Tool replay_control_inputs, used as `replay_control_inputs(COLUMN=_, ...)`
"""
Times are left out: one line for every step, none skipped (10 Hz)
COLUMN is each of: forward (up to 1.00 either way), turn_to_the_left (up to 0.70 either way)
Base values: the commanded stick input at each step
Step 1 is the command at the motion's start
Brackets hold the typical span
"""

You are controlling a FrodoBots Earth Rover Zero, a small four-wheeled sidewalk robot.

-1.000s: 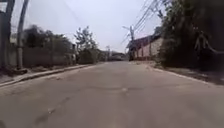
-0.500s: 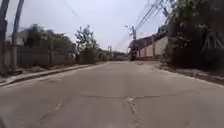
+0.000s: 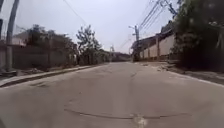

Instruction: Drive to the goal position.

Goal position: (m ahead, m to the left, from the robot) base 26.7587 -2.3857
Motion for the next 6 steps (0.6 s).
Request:
replay_control_inputs(forward=1.0, turn_to_the_left=0.0)
replay_control_inputs(forward=1.0, turn_to_the_left=0.0)
replay_control_inputs(forward=1.0, turn_to_the_left=-0.05)
replay_control_inputs(forward=1.0, turn_to_the_left=-0.09)
replay_control_inputs(forward=1.0, turn_to_the_left=-0.09)
replay_control_inputs(forward=1.0, turn_to_the_left=-0.06)
